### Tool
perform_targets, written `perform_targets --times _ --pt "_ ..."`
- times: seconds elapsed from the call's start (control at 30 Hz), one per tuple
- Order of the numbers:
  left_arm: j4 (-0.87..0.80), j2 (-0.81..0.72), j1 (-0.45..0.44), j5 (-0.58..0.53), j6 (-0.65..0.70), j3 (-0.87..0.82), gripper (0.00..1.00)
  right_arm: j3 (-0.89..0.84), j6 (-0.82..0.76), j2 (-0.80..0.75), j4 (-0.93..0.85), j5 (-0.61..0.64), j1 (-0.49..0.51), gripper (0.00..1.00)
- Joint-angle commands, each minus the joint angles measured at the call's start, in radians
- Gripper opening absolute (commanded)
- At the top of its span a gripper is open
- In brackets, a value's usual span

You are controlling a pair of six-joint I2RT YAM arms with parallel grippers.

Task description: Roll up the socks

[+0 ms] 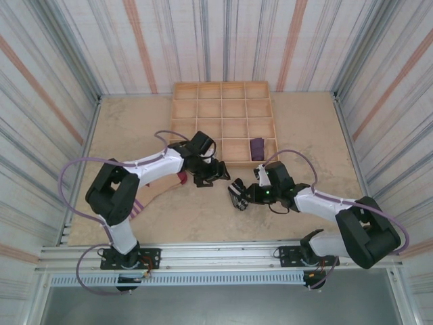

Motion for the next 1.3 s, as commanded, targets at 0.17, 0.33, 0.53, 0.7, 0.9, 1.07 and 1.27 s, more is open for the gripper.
perform_targets --times 0.17,0.33,0.53,0.7,0.9,1.07,1.27 --pt "-0.135 -0.181 0.120 0.040 0.063 0.016 0.79 0.157 0.086 -0.069 -0.117 -0.025 -0.052 0.00" --pt "-0.311 -0.229 0.218 0.013 0.179 0.067 0.79 0.268 0.117 -0.023 -0.117 -0.049 -0.108 0.00" --pt "-0.428 -0.289 0.321 -0.076 0.239 0.028 0.80 0.435 0.126 0.178 -0.056 -0.128 -0.182 0.00" --pt "-0.498 -0.319 0.420 -0.136 0.305 -0.015 0.80 0.561 0.168 0.384 -0.002 -0.183 -0.195 0.00" --pt "-0.517 -0.331 0.478 -0.134 0.336 -0.078 0.78 0.632 0.211 0.549 0.050 -0.173 -0.191 0.00" --pt "-0.489 -0.340 0.477 -0.130 0.322 -0.126 0.78 0.668 0.197 0.621 0.003 -0.144 -0.184 0.00" --pt "-0.477 -0.320 0.477 -0.181 0.305 -0.161 0.77 0.710 0.156 0.661 -0.097 -0.072 -0.155 0.00"
